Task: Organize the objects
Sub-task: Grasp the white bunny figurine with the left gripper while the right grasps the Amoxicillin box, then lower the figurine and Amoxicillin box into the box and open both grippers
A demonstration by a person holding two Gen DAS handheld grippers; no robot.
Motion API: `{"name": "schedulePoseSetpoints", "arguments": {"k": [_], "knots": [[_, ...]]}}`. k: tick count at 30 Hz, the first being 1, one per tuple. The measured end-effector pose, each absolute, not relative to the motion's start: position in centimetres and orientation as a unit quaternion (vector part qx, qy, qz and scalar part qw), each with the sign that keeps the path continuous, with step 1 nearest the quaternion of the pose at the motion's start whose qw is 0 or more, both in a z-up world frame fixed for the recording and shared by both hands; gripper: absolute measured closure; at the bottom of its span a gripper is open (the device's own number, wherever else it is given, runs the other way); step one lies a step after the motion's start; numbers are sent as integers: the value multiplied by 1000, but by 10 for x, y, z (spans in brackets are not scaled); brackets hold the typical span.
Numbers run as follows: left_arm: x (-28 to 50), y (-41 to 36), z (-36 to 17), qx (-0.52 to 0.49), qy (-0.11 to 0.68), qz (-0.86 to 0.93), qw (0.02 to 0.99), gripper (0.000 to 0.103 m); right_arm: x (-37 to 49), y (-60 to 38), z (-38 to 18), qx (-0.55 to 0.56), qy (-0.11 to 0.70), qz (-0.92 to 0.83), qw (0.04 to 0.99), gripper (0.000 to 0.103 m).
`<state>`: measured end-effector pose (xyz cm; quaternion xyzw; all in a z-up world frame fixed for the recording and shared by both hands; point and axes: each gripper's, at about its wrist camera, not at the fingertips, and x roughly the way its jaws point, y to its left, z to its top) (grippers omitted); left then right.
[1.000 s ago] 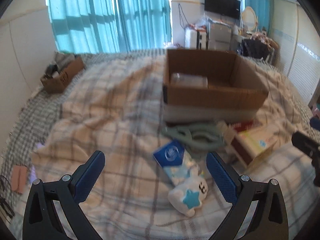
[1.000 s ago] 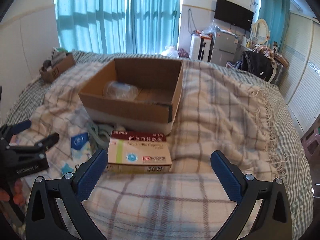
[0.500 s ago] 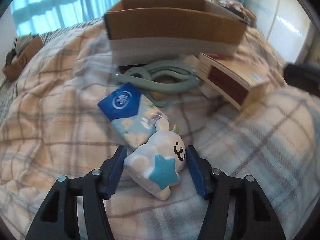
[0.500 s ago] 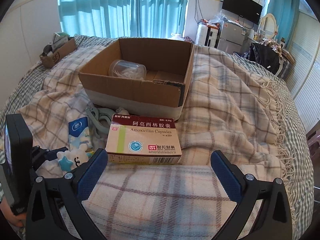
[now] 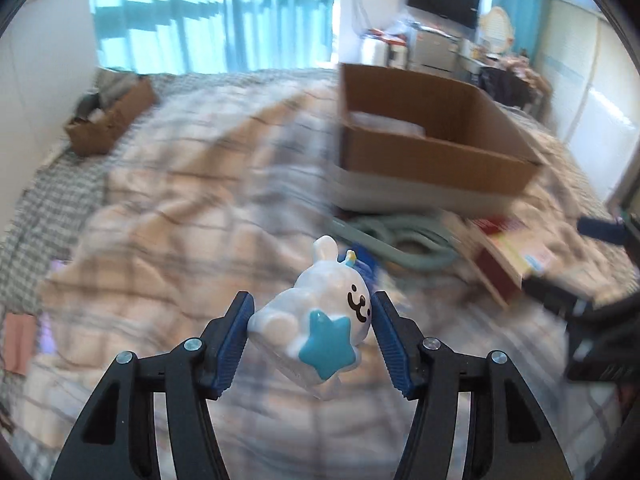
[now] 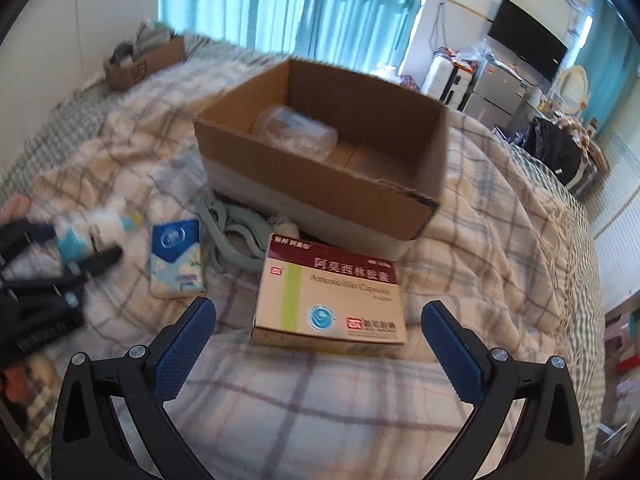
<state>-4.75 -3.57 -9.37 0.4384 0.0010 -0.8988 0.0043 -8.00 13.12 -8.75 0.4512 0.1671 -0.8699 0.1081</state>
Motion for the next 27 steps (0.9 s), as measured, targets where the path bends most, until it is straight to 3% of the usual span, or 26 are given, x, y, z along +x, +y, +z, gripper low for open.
{"name": "schedulePoseSetpoints", "arguments": {"k": [2,4,11,13,16,22,27], "knots": [[-59,-48,-95,436,9,-900,23,41,-88,116,-104,469,207,-853,99,5],[-66,-56,-99,439,18,-898,29,41,-92,107,-118,482,236,-839,95,16],[-79,-63,-112,460,48,-886,30,41,-96,91,-147,492,322,-807,48,18],[-78,-61,-109,462,53,-885,26,41,-96,89,-146,481,340,-807,35,27],[-77,-58,-101,458,52,-887,19,41,-96,92,-139,476,337,-812,38,44],[-82,-50,-73,436,34,-899,6,41,-95,102,-104,438,338,-832,43,67],[-89,-40,-51,421,38,-906,-5,41,-93,126,-61,402,304,-862,58,74]]}}
